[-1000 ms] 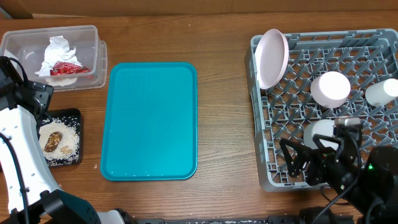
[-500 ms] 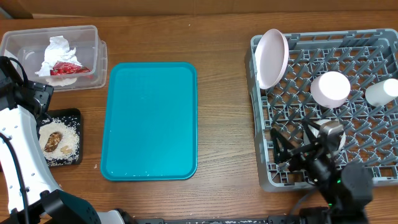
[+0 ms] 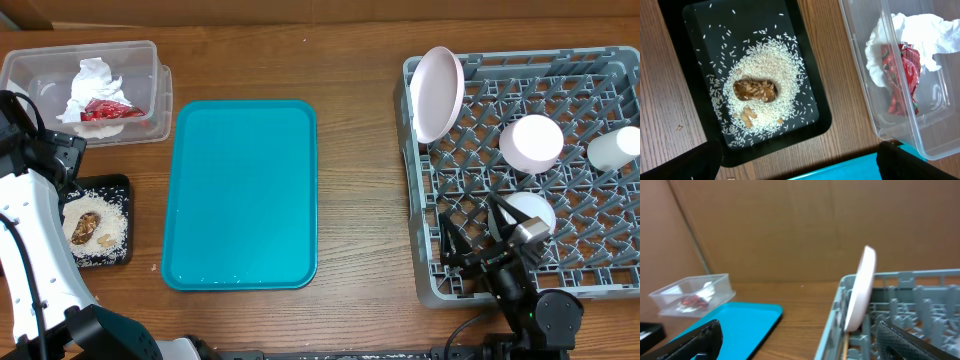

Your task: Sort waste into correct bins and load items into the dishwasher

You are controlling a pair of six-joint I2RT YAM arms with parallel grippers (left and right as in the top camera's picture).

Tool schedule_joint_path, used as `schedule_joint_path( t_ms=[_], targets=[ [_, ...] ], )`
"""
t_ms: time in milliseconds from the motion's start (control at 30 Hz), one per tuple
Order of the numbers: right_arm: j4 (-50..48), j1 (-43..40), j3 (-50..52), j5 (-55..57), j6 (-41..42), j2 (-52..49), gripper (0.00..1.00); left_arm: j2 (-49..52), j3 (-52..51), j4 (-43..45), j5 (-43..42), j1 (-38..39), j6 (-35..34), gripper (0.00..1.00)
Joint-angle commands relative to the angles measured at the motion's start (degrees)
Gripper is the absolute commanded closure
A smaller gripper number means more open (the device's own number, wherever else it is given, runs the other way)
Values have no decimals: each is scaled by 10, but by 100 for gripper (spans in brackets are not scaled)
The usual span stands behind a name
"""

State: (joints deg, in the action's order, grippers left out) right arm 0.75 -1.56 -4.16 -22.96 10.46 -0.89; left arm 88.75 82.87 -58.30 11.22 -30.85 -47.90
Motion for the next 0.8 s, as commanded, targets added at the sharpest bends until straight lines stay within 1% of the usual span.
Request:
schedule_joint_path(
  t_ms=[0,100,200,400,467,567,633,767],
  targets=[
    [-5,-20,4,9,-2,7,0,4,1,0,8,1,-5,0],
    [-14,-28,11,31,-2,7,0,4,1,0,8,1,-5,0],
    [-60,-28,39,53,-2,7,0,4,1,0,8,1,-5,0],
    [-50,-27,37,103,-2,7,0,4,1,0,8,1,-5,0],
    [-27,-27,37,143,-2,7,0,4,1,0,8,1,-5,0],
    [41,-27,37,180,-2,7,0,4,1,0,8,1,-5,0],
    [39,-27,37,199,-5,7,0,4,1,0,8,1,-5,0],
    [39,-27,37,203,-4,7,0,4,1,0,8,1,-5,0]
  ],
)
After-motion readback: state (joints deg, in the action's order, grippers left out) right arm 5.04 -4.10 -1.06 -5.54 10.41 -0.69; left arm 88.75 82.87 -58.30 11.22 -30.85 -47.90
